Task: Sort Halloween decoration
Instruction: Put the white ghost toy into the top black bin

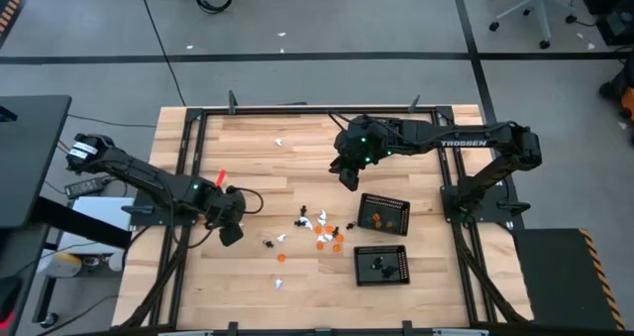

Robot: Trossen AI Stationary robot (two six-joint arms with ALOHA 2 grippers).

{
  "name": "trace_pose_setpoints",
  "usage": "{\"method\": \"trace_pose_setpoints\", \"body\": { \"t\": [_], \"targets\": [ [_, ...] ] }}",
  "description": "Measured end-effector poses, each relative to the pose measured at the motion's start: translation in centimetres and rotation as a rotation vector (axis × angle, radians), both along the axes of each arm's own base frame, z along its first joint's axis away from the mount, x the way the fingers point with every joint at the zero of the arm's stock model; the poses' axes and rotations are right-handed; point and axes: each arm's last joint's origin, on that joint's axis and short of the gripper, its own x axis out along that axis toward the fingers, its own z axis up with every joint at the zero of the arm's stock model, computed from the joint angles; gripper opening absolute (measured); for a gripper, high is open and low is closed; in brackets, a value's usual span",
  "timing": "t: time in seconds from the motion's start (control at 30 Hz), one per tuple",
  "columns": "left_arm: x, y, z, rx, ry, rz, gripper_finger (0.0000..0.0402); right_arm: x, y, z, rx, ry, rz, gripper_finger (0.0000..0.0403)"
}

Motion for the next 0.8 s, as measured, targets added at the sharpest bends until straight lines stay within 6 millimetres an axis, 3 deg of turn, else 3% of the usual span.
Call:
{"method": "trace_pose_setpoints", "body": {
  "t": [0.5, 0.8],
  "targets": [
    [-0.5, 0.2, -2.4, -0.032, -0.033, 0.116, 0.0215, 0.1, 0.0, 0.1, -0.005, -0.016, -0.002, 0.0098],
    [-0.1, 0.1, -2.4, -0.047, -0.07, 0.134, 0.0197, 0.1, 0.0, 0.2, -0.009, -0.022, 0.0, 0.0098]
  ]
}}
